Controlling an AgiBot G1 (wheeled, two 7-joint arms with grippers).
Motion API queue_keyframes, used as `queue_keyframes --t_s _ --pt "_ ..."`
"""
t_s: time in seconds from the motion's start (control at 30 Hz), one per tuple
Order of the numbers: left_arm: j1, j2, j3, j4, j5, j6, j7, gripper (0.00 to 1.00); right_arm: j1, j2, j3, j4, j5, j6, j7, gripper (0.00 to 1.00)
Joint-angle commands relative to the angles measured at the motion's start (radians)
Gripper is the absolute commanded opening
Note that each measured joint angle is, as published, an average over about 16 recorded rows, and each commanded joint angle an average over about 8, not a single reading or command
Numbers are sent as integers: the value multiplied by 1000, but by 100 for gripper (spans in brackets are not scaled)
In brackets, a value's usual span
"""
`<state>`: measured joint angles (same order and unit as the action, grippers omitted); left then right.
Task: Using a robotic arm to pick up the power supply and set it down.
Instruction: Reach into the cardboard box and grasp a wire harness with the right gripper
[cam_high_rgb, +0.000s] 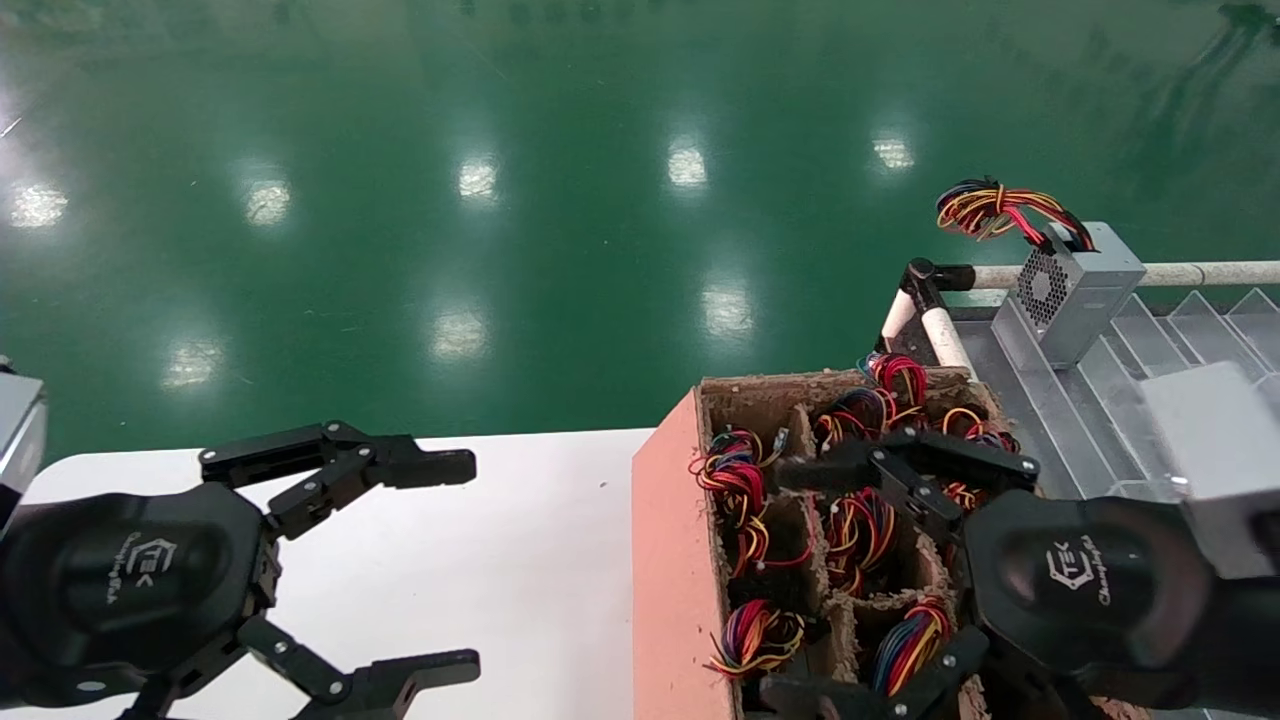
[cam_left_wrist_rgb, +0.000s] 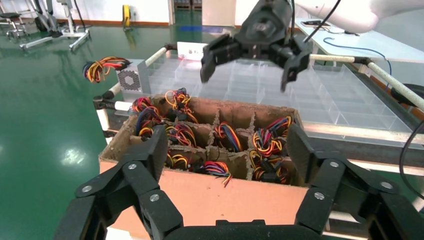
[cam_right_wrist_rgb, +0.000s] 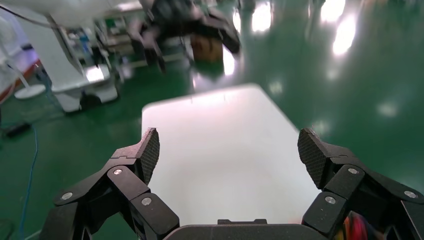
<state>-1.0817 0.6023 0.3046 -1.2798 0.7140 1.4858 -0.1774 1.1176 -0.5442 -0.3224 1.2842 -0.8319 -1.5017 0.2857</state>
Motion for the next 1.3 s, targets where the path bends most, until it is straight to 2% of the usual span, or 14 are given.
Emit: queue_keyframes --t_s 0.03,0.23,0.27,0.5,0.53,0.73,1.3 --pt "0 0 0 0 0 0 0 0 17 17 -14 1 -33 1 31 100" --pt "0 0 0 0 0 0 0 0 28 57 -66 24 -137 3 123 99" --pt "0 0 0 0 0 0 0 0 30 62 -72 29 -150 2 136 92" --pt "0 0 1 0 0 0 0 0 33 87 -108 53 -226 2 184 5" --pt "0 0 1 0 0 0 0 0 32 90 -112 55 -235 1 188 0" --pt "0 0 1 0 -1 0 1 0 31 111 -133 60 -273 -5 208 0" --pt "-1 -1 2 0 -1 -1 1 0 56 141 -178 69 -263 -39 223 0"
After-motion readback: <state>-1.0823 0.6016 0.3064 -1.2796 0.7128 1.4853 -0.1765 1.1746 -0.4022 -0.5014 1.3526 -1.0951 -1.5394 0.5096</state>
